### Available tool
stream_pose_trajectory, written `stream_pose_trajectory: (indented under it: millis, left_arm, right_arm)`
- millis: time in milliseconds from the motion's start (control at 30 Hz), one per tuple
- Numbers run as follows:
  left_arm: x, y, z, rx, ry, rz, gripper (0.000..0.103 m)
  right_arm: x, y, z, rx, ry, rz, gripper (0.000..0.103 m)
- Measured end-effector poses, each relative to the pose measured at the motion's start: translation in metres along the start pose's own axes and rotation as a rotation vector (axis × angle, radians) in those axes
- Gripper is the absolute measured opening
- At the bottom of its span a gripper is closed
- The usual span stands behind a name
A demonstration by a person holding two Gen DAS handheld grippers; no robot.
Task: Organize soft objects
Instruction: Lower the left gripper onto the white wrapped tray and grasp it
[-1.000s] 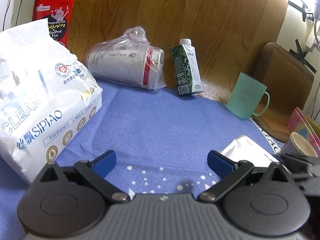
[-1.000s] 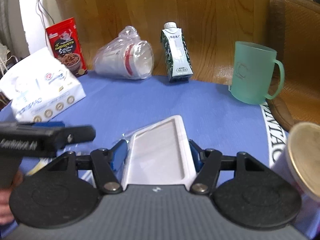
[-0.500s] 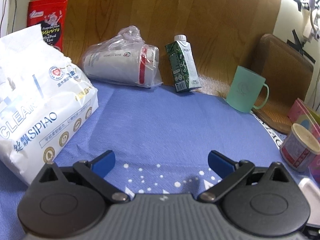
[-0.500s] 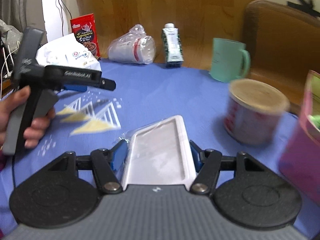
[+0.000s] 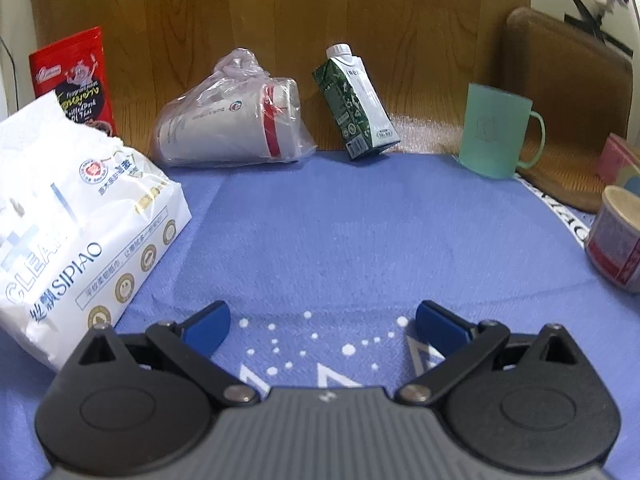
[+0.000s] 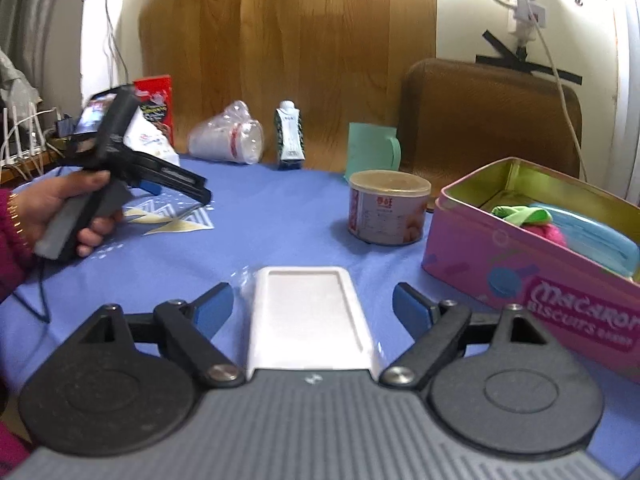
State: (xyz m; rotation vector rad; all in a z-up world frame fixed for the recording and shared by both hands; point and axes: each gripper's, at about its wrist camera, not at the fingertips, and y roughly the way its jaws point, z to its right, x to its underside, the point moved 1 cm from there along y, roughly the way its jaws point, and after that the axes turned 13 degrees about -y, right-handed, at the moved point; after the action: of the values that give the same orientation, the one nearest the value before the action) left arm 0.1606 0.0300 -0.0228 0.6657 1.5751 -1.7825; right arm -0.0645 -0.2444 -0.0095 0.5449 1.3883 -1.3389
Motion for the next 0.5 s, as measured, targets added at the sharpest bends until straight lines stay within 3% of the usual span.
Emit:
stream_pose_trajectory:
  millis: [267, 333, 400, 500]
  left_arm:
    - [0.005, -0.006, 0.003, 0.005, -0.017, -0.011, 0.102]
    - [0.010, -0.016, 0.009, 0.081, -0.031, -0.025, 0.101]
    - [0.016, -0.029, 0.021, 0.203, -0.037, -0.053, 0.093]
    - [0.027, -0.048, 0.050, 0.420, -0.022, -0.114, 0.090]
  right_arm:
    - [0.028, -0.009, -0.002, 0.003, 0.049, -0.049, 0.089]
    - [0.032, -0.010, -0.001, -0.007, 0.063, -0.056, 0.089]
    - [0.033, -0.009, -0.001, -0.014, 0.060, -0.058, 0.089]
    - [0.035, -0.006, -0.002, -0.014, 0.063, -0.060, 0.089]
